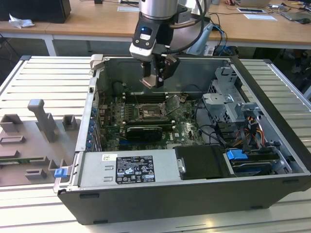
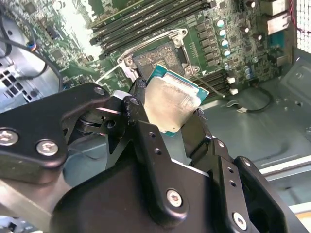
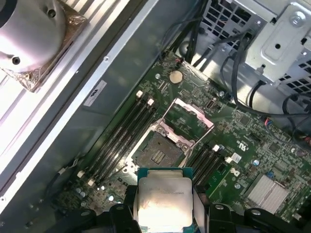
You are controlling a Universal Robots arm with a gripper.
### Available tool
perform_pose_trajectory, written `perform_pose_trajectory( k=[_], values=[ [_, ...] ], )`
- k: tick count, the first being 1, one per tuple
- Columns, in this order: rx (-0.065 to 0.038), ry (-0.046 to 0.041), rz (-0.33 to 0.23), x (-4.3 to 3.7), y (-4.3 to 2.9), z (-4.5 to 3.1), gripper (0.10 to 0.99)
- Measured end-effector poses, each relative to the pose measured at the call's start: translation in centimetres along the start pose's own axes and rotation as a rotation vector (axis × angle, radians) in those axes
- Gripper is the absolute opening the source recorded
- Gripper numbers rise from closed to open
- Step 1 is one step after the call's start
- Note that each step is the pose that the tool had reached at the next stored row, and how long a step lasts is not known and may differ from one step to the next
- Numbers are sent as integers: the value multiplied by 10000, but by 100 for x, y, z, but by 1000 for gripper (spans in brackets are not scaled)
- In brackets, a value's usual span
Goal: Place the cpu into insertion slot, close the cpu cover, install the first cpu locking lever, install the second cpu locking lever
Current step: 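Place the cpu into insertion slot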
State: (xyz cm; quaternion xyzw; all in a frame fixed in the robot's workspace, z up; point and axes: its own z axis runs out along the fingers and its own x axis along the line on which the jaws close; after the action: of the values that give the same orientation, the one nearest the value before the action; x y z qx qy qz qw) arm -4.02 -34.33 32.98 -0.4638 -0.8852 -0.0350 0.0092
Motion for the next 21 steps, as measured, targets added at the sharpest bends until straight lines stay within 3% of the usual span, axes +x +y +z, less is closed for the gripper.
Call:
perform_pose_trajectory(
  k=[8,21],
  values=[
    [-51,-60,1244,-2,-3,46,537],
    [-38,-61,1455,-6,-7,133,537]
  ],
)
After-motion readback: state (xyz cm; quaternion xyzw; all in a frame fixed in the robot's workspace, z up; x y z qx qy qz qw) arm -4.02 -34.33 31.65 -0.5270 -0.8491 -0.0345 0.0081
